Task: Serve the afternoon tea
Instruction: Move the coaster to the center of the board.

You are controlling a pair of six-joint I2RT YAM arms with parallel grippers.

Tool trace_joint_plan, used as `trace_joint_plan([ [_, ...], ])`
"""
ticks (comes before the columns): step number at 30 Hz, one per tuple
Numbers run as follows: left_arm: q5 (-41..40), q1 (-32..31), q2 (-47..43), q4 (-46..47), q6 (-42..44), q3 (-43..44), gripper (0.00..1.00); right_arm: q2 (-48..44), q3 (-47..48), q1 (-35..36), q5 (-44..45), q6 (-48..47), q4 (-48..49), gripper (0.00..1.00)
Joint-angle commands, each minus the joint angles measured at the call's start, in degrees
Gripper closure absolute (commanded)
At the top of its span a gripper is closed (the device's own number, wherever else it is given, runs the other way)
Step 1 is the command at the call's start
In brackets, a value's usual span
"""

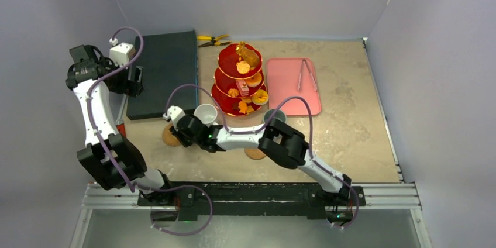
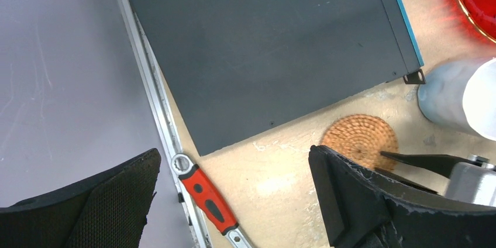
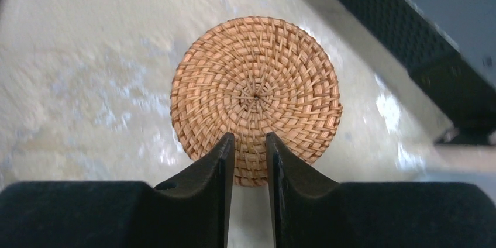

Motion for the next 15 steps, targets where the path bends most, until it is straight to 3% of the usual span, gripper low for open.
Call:
trace_joint_plan([
  [1, 2.81, 0.39, 0.52, 0.07, -0.67, 2.73, 0.01, -6.72, -11.19, 0.85, 3.45, 1.91, 0.88, 0.71],
  [9, 5.38, 0.35, 0.84, -1.07, -0.72, 2.90, 0.01, -17.49, -27.50, 1.29, 4.02, 5.07, 3.87, 0.71],
  [15, 5.61, 0.34, 0.84, -1.01, -0.81, 3.22, 0.01, -22.04, -32.80, 1.57, 4.34, 5.92, 4.13, 0.65],
])
